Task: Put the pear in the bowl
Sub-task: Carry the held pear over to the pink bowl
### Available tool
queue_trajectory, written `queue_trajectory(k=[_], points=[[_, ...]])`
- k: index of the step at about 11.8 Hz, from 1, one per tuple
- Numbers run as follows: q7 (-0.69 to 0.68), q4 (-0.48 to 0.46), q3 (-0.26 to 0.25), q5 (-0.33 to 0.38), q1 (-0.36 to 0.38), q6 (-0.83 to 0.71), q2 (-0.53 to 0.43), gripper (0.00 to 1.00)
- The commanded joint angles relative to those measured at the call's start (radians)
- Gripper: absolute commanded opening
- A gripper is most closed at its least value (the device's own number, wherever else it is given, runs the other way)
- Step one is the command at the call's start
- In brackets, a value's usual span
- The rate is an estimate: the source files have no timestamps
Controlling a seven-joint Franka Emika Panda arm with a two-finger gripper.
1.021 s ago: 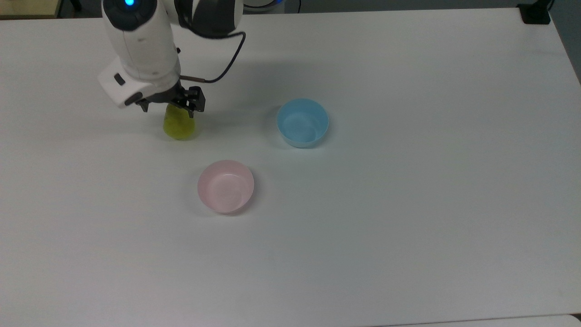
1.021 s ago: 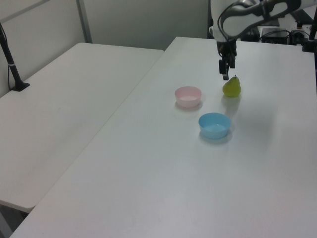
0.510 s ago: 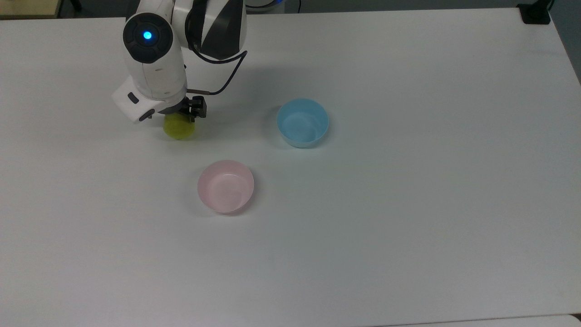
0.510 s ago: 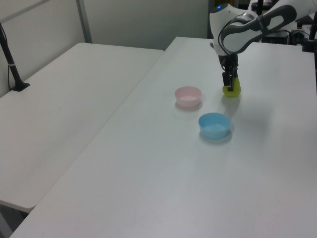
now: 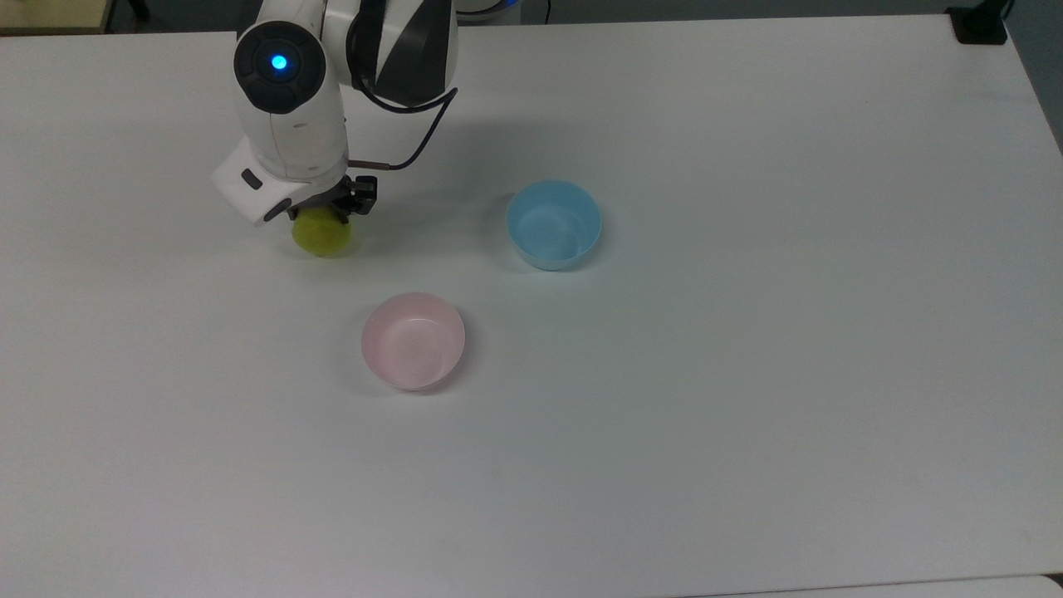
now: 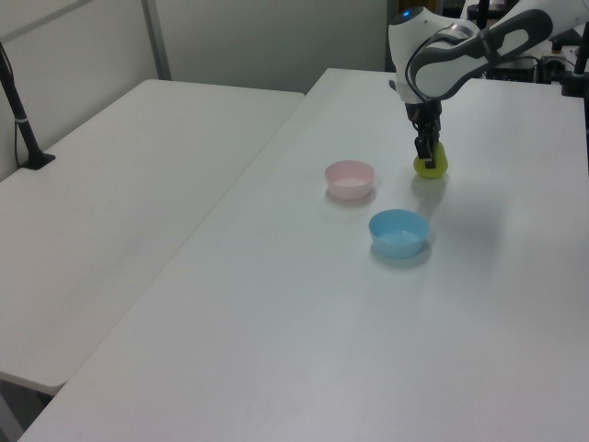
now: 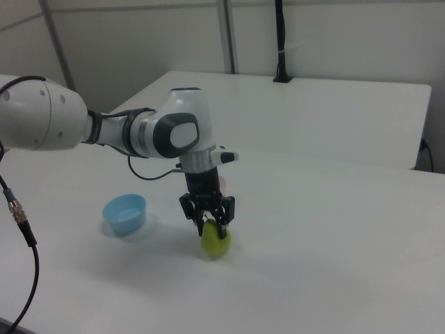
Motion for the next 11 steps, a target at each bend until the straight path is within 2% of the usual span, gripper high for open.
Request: queue_trajectory(k=[1, 2, 5, 8, 11], points=[[-0.046, 0.034, -0.010, -0.001, 0.019, -0.125, -0.095, 0.11], [-0.044, 0.069, -0.013, 0.007, 0.038, -0.161, -0.101, 0.11], [-0.034, 0.202, -0.030, 0.097, 0.076, -0.187, -0.086, 0.11], [-0.018, 0.328, -0.057, 0.200, 0.119, -0.178, 0.009, 0.14], [0.072, 0.413, -0.057, 0.206, 0.145, -0.131, 0.144, 0.16]])
